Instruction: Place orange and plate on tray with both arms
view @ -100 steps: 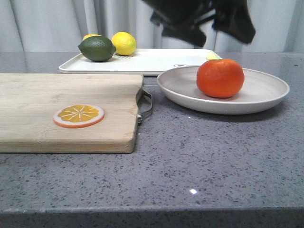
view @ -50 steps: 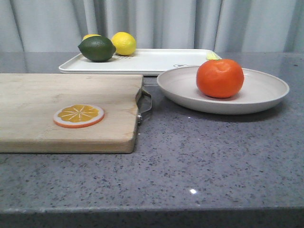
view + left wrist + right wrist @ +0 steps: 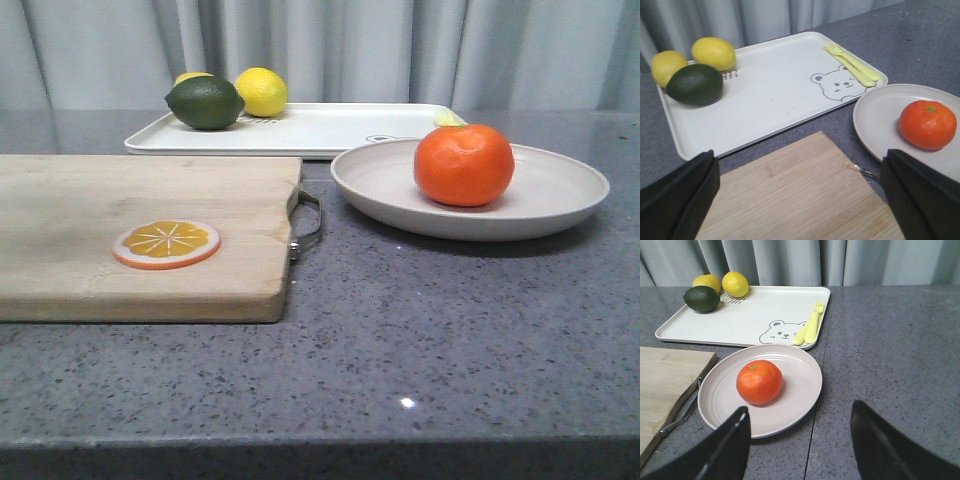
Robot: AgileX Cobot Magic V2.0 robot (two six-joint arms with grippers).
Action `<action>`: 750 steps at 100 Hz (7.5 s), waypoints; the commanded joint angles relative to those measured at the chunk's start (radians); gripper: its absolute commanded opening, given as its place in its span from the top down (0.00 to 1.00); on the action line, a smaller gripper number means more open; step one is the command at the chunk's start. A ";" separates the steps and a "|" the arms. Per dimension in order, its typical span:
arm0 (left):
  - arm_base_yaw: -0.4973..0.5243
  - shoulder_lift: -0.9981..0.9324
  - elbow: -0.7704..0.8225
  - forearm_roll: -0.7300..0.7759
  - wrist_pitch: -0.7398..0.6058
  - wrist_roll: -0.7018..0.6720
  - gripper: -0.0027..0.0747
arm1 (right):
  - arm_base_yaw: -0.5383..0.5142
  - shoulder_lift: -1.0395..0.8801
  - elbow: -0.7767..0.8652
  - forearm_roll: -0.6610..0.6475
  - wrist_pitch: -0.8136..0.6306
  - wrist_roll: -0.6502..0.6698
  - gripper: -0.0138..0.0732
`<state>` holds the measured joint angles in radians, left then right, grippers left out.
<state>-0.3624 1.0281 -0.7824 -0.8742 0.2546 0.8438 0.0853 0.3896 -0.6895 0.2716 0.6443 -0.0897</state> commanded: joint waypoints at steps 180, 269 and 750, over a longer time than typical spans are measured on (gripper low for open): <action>0.069 -0.253 0.212 -0.015 -0.073 -0.008 0.17 | 0.016 0.997 -0.289 0.169 -0.201 -0.009 0.33; 0.069 -0.253 0.212 -0.015 -0.073 -0.008 0.17 | 0.016 1.114 -0.289 0.169 -0.155 -0.009 0.71; 0.069 -0.366 0.216 -0.060 -0.129 -0.008 0.17 | 0.009 0.103 0.138 0.078 -0.372 -0.312 0.37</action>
<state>-0.2958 0.6756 -0.5414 -0.9133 0.1780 0.8438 0.1002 0.5310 -0.5848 0.3447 0.4140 -0.3941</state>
